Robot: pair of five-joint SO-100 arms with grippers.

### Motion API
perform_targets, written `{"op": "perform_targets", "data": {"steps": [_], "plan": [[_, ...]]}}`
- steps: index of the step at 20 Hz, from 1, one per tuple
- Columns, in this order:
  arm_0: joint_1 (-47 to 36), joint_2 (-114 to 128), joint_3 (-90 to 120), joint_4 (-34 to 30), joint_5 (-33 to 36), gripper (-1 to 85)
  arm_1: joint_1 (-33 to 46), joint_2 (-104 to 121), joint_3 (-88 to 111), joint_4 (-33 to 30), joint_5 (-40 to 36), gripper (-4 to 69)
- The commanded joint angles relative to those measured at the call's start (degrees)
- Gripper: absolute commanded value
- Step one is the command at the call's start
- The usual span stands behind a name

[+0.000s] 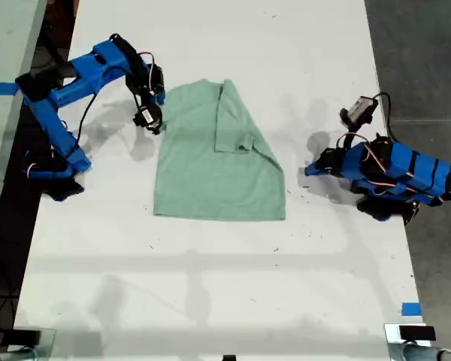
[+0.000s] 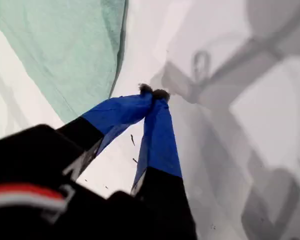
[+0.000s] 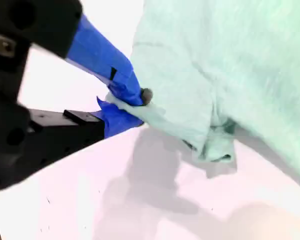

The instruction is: Fold t shirt

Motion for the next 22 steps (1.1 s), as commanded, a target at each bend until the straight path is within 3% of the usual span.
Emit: {"op": "perform_targets", "data": {"steps": [1, 3, 10, 12, 13, 14, 15, 17, 20, 22], "plan": [[10.1, -5.9, -22.7, 7.9, -4.5, -0.2, -0.4, 0.5, 0.4, 0.0, 0.6, -0.3], [15.6, -12.8, -32.9, 9.2, -7.9, -0.2, -0.4, 0.5, 0.4, 0.0, 0.6, -0.3], [24.1, -20.0, -34.4, -0.5, -11.9, 1.8, -0.5, 0.5, 0.4, 0.0, 0.6, -0.3], [24.7, -19.2, -34.4, -1.3, -13.2, 19.2, -0.5, 0.5, 0.4, 0.0, 0.6, -0.3], [24.5, -18.2, -34.4, -1.2, -13.2, 24.1, -0.5, 0.5, 0.4, 0.0, 0.6, -0.3], [24.0, -16.4, -34.4, -0.6, -13.2, 19.6, -0.5, 0.5, 0.4, 0.0, 0.6, -0.3], [23.1, -13.9, -34.2, 1.0, -13.5, 5.9, -0.5, 0.5, 0.4, 0.0, 0.6, -0.3], [20.7, -5.9, -33.7, 4.4, -12.5, -0.1, -0.5, 0.5, 0.4, 0.0, 0.6, -0.3], [20.5, 13.9, -26.1, 6.9, -10.8, -0.1, -0.5, 0.5, 0.4, 0.0, 0.5, -0.3], [23.2, 31.2, -13.3, 3.3, -12.3, -0.1, -0.5, 0.5, 0.4, 0.0, 0.5, -0.3]]}}
